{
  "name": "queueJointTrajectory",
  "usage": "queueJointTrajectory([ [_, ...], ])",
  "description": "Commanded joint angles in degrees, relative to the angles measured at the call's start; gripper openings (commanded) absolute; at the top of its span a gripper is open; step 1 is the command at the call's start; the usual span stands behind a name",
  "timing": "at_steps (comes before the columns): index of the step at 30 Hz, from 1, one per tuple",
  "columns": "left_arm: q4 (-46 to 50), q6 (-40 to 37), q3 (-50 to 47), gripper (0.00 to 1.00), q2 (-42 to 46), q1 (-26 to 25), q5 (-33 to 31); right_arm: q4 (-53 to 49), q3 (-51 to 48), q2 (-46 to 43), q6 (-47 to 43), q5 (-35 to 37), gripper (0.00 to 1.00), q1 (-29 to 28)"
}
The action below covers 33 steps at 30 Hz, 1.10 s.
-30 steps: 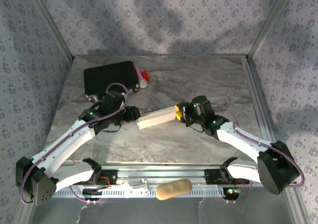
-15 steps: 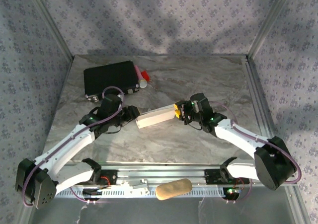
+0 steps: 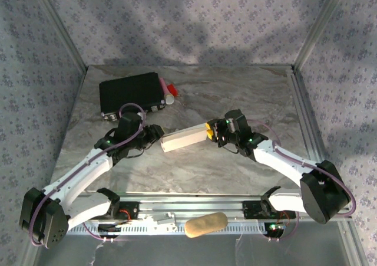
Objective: Fold the paper box
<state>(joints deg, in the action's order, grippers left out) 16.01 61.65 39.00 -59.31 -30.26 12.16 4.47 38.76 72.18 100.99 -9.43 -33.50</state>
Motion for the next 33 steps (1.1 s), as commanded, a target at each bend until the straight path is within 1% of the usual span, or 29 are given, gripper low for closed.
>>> queueJointTrajectory([
  [1, -1.39, 0.54, -1.12, 0.38, 1.30, 0.23, 1.57, -5.52, 0.52, 1.40, -1.06, 1.87, 0.29, 0.18],
  [10, -1.31, -0.37, -4.00, 0.32, 2.79, 0.13, 0.52, -6.28, 1.23, 2.08, -1.10, 2.22, 0.28, -0.11],
  [16, -2.30, -2.05, -5.76, 0.32, 3.87, 0.07, 0.32, -7.45, 2.04, 2.74, -0.89, 2.84, 0.26, -0.43],
  [18, -1.68, -2.26, -5.95, 0.34, 5.94, -0.10, -0.92, -7.48, 2.62, 3.29, -0.79, 2.84, 0.26, -0.49],
  [21, 1.40, -1.99, -5.42, 0.43, 10.74, -0.13, -4.09, -7.91, 3.70, 4.28, -0.88, 2.88, 0.26, -0.77],
  [25, 3.16, -1.29, -3.14, 0.48, 14.40, -1.24, -4.86, -9.25, 5.18, 5.23, -0.89, 3.23, 0.25, -0.98],
  [26, 2.98, -2.87, -2.18, 0.51, 14.44, -2.56, -5.20, -9.43, 5.39, 5.24, -0.78, 3.42, 0.25, -0.97],
  [27, 3.53, -6.11, -0.39, 0.55, 14.15, -5.31, -7.16, -9.61, 5.41, 5.25, -0.66, 3.62, 0.25, -1.11],
  [29, 6.10, -18.14, 3.49, 0.55, 12.51, -12.10, -12.37, -9.83, 5.50, 5.41, -0.45, 3.88, 0.25, -1.13],
  [31, 13.08, -32.36, 9.21, 0.56, 9.36, -19.91, -22.61, -10.25, 5.86, 5.64, -0.49, 3.78, 0.25, -0.96],
  [32, 15.73, -36.98, 10.99, 0.57, 7.72, -22.50, -26.87, -10.48, 5.94, 5.67, -0.66, 3.79, 0.25, -0.95],
  [33, 18.12, -41.19, 12.39, 0.59, 5.75, -23.85, -30.09, -10.87, 6.13, 5.77, -0.72, 3.83, 0.25, -0.88],
])
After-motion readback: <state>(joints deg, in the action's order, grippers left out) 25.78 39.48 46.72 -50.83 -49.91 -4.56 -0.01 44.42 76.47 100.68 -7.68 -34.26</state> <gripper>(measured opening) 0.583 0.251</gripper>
